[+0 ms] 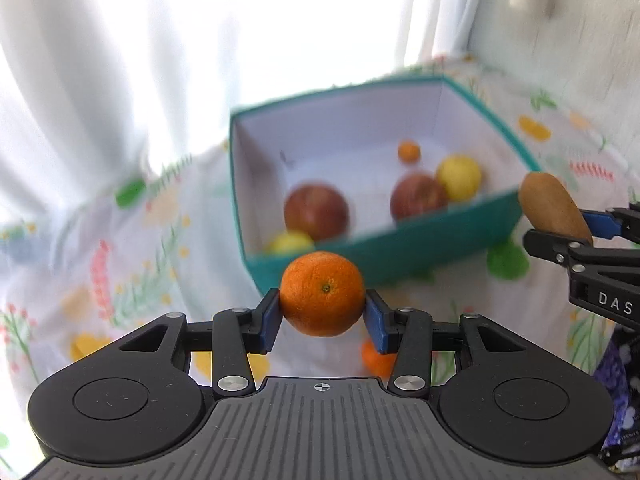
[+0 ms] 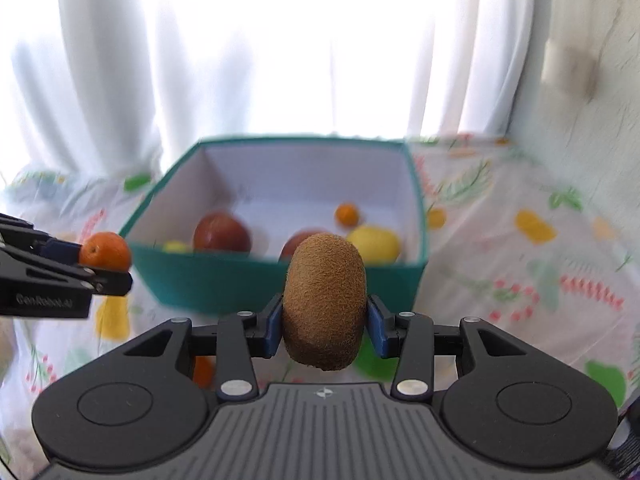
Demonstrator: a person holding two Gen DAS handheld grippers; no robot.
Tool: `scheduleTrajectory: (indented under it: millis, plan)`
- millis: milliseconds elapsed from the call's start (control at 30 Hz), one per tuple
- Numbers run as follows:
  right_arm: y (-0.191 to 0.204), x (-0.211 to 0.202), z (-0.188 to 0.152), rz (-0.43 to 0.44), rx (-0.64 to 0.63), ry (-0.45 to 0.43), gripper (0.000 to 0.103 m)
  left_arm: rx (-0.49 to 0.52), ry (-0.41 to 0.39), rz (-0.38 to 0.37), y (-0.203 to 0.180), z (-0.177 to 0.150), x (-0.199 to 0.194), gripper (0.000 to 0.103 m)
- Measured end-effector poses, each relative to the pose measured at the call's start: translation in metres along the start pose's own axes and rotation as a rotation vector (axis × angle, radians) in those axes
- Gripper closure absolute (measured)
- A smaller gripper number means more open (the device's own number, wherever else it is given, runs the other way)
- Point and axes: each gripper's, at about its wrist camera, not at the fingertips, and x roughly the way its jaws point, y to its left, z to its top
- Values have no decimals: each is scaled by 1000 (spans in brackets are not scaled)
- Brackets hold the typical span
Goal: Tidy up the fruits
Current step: 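Lift the orange and kiwi and carry both over the teal box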
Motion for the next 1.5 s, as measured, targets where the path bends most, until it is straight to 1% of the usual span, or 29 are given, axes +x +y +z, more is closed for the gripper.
scheduleTrajectory:
  millis: [67,200,333,400,467,533,633,733,967,1200,1500]
  plan:
    - [-4,-5,13,-19,-4,-38,61,0,-32,14,1,18,-5,55]
    - [-10,-17,42,-25,-22,-128,61,-15,-74,53,4,49,-14,55]
    - [-17,-25,76,-44,-30,-222,61,-45,-122,70,6,81,-24,55]
    - [-21,-29,88,-48,-30,-262,61,-62,-149,86,10,91,-30,54]
    - [-22,-29,93,-47,-17,-282,61,-80,-162,102,11,96,-32,54]
    - [-24,-25,91,-37,0,-275,61,-90,-159,100,9,95,-28,54]
    - [-23,-12,84,-9,14,-239,61,-96,-131,104,8,91,-17,54]
    - [-21,-3,80,-6,13,-216,61,-98,-115,123,8,90,-8,54]
    - [-22,16,80,-7,18,-182,61,-108,-86,135,10,92,11,54]
    - [-23,30,82,-5,21,-150,61,-112,-57,139,14,92,29,54]
    - [-22,53,80,-6,20,-96,61,-119,-12,124,18,91,51,54]
